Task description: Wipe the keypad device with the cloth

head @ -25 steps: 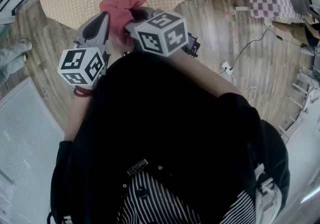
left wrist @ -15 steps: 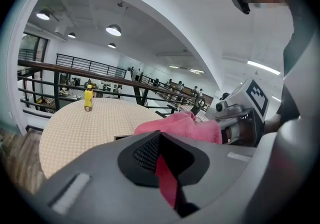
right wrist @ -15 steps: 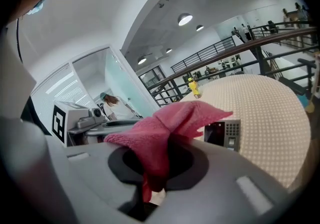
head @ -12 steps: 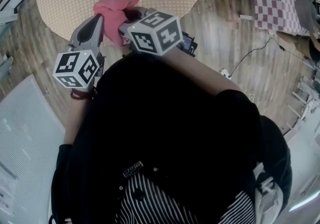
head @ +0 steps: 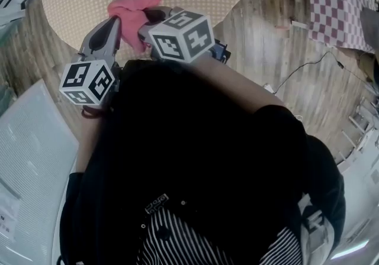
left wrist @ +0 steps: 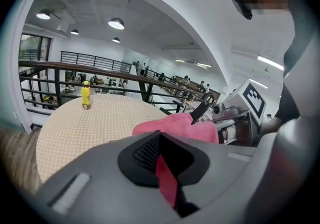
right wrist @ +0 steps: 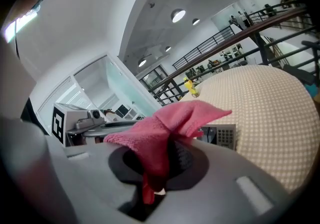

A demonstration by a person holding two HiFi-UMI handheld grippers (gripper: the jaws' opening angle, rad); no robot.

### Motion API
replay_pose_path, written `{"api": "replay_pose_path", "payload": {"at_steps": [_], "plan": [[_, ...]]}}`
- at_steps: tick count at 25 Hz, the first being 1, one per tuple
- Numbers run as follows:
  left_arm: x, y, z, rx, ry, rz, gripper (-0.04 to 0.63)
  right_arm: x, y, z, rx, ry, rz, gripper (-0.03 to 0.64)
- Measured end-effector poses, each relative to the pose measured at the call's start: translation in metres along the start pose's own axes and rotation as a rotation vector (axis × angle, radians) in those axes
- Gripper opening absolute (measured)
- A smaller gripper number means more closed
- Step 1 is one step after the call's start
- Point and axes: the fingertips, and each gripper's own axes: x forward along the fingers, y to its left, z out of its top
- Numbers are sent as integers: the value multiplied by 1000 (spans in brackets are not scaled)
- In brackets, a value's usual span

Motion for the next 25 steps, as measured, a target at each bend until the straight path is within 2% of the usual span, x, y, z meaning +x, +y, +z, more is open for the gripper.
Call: {"api": "replay_pose_path", "payload": {"at_steps": [6,14,21,25], "plan": [[4,-4,2,4,5,3,3,-3,-4,0,23,-14,4,63],[10,-3,6,35,-9,-43,3,-3,-9,5,10,-42,-32,63],[13,21,16,39,-21,-83,3,17,-9,21,-7,-54,-62,63],[26,27,19,56,7,-107,3,23,-20,25,23,-59,-79,63]]}}
